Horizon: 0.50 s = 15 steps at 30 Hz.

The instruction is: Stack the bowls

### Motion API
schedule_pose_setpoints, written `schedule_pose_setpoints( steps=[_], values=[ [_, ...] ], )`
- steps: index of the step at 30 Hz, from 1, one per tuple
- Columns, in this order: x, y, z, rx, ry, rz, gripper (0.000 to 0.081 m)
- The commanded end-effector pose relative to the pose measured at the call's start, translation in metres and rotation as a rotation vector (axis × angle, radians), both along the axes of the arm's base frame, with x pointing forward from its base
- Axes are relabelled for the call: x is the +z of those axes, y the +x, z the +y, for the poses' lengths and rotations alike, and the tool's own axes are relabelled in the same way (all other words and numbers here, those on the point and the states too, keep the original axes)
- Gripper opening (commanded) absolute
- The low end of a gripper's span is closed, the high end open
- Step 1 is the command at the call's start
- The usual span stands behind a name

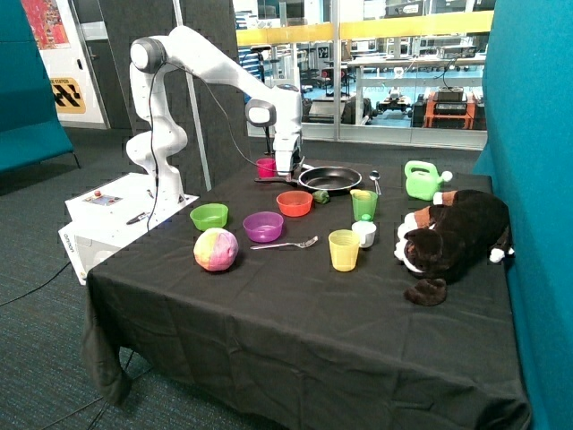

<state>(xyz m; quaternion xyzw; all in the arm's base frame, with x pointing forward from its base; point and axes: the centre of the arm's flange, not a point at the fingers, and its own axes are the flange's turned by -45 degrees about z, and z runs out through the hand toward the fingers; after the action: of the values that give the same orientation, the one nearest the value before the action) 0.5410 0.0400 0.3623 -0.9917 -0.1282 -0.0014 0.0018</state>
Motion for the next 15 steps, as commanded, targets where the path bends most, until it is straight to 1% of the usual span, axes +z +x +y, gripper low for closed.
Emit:
schedule_pose_setpoints(
  steps=[1,9,15],
  values=[
    [-0.017,0.013,0.003,0.027,-0.0040,0.0022,0.0328],
    [-0.031,0.016,0.014,0.048,-0.0040,0.0021,0.0337],
    [-0.038,0.015,0.022,0.061,-0.0040,0.0021,0.0340]
  ],
)
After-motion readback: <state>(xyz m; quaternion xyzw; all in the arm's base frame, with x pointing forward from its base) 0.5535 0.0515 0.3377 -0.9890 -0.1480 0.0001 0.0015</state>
